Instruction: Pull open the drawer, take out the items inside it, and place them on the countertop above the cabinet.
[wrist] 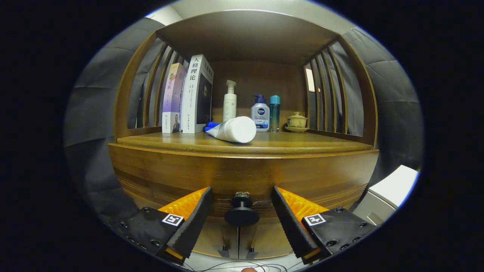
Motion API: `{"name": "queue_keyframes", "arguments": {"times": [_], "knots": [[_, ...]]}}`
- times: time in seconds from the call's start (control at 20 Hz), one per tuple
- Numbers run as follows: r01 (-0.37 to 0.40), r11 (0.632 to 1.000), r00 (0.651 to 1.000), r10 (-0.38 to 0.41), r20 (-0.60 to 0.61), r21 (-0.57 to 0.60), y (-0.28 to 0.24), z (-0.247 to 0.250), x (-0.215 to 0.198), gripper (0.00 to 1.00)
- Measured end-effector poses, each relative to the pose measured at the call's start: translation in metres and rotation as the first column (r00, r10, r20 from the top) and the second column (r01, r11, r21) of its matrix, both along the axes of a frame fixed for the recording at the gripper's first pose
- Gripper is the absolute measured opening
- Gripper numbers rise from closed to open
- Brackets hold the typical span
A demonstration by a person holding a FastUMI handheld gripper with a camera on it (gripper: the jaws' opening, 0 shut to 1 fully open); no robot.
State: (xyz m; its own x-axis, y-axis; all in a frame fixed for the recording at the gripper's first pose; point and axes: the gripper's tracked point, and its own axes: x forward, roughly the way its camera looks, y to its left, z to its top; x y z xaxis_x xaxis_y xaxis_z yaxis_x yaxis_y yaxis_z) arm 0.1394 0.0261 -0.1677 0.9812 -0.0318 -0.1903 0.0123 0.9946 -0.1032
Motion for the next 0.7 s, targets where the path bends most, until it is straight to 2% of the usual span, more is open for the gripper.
{"name": "queue_keyframes", "arguments": {"times": [0.3, 0.4, 0.7], "knots": [[0.011, 1.000, 1.000, -0.011, 0.012, -0.003, 0.001, 0.000, 0.005, 0.98], [0.013, 1.000, 1.000, -0.013, 0.002, 0.027, -0.001, 0.003, 0.002, 0.98], [-0.056, 0.995, 0.993, 0.048, 0.106, 0.081, 0.001, 0.074, -0.054, 0.98]]}}
